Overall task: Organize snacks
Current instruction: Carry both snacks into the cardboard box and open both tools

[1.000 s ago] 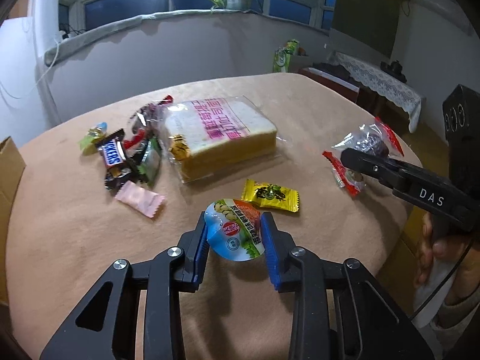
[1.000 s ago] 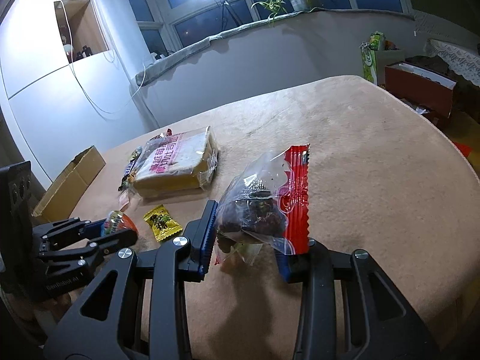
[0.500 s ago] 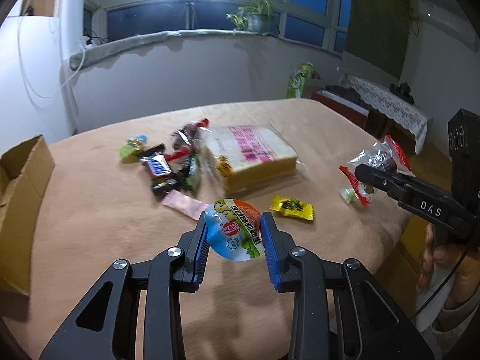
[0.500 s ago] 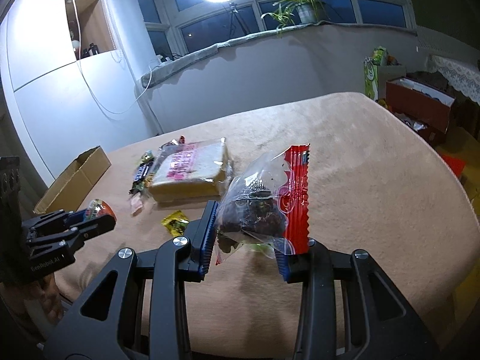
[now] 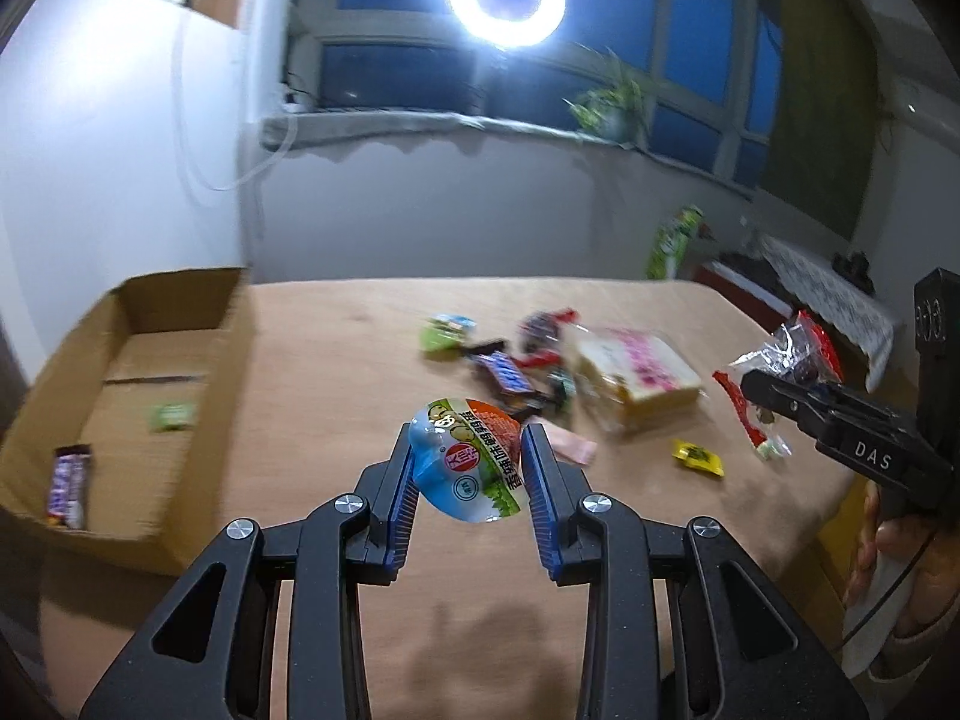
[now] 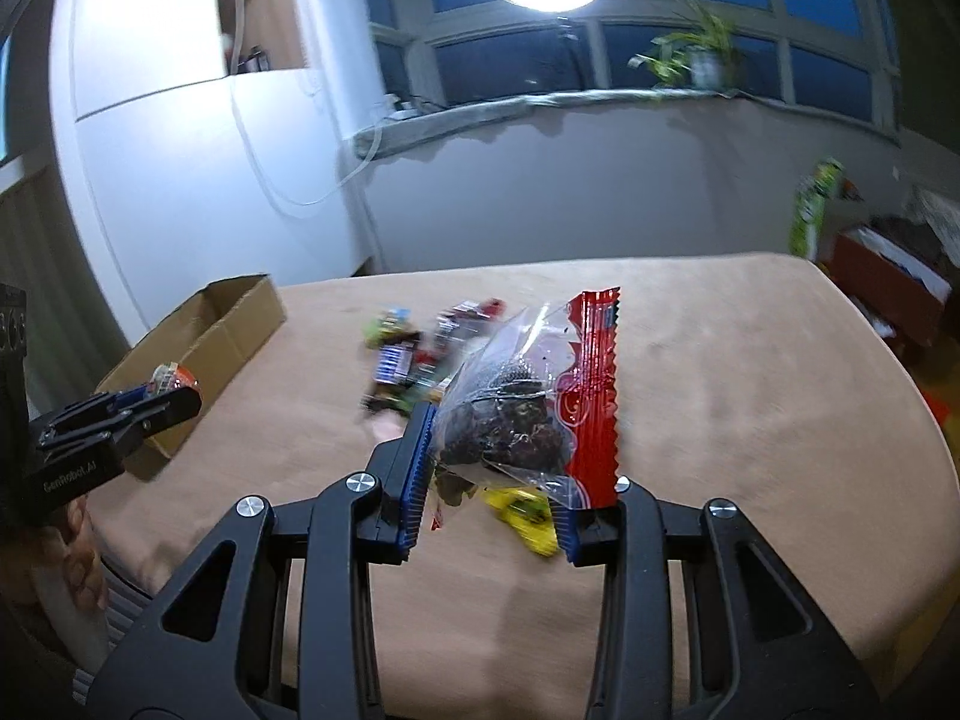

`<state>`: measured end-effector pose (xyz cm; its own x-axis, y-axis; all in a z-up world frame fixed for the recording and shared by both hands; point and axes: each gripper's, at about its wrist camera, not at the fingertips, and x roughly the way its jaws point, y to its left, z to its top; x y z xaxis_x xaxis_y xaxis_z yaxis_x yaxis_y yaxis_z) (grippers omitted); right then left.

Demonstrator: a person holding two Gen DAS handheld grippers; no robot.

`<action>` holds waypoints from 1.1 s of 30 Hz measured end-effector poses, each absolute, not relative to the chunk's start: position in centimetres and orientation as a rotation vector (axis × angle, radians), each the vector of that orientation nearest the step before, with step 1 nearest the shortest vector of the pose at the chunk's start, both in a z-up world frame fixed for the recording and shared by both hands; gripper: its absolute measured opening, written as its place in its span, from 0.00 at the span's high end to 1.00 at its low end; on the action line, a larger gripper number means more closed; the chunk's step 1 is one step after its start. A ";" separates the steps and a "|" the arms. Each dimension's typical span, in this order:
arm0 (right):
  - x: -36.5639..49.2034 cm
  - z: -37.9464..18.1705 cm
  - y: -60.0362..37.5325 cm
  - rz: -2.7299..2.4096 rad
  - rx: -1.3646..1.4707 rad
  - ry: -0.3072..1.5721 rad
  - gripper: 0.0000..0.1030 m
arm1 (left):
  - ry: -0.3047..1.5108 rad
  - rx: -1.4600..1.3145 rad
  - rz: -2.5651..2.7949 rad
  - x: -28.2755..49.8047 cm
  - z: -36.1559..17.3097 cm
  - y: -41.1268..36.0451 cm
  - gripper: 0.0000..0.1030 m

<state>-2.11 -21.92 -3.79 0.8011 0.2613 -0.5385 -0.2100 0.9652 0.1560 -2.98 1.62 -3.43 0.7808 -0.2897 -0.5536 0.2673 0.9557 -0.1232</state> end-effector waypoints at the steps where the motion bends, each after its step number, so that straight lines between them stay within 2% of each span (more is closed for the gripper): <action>1: -1.8 -3.5 -20.8 0.267 0.079 0.589 0.65 | 0.596 -0.049 -0.287 -3.0 -3.1 2.6 0.69; 18: 2.4 -1.7 1.0 0.617 -0.121 0.578 0.65 | 0.532 -0.213 -0.008 -3.7 -2.9 18.4 0.69; 31: 5.2 -1.5 10.1 0.753 -0.196 0.544 0.65 | 0.555 -0.239 0.014 -1.3 -4.1 21.7 0.67; 32: 5.4 -1.6 10.5 0.758 -0.204 0.546 0.64 | 0.557 -0.241 0.014 -1.2 -4.2 21.8 0.66; 33: 5.7 -1.9 10.9 0.764 -0.214 0.555 0.55 | 0.560 -0.242 0.015 -1.2 -4.3 21.9 0.63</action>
<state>5.67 10.91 -1.86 0.5879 0.5950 -0.5480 -0.7049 0.7092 0.0138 -1.19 21.87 -4.32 0.8479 -0.0521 -0.5277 -0.0794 0.9714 -0.2236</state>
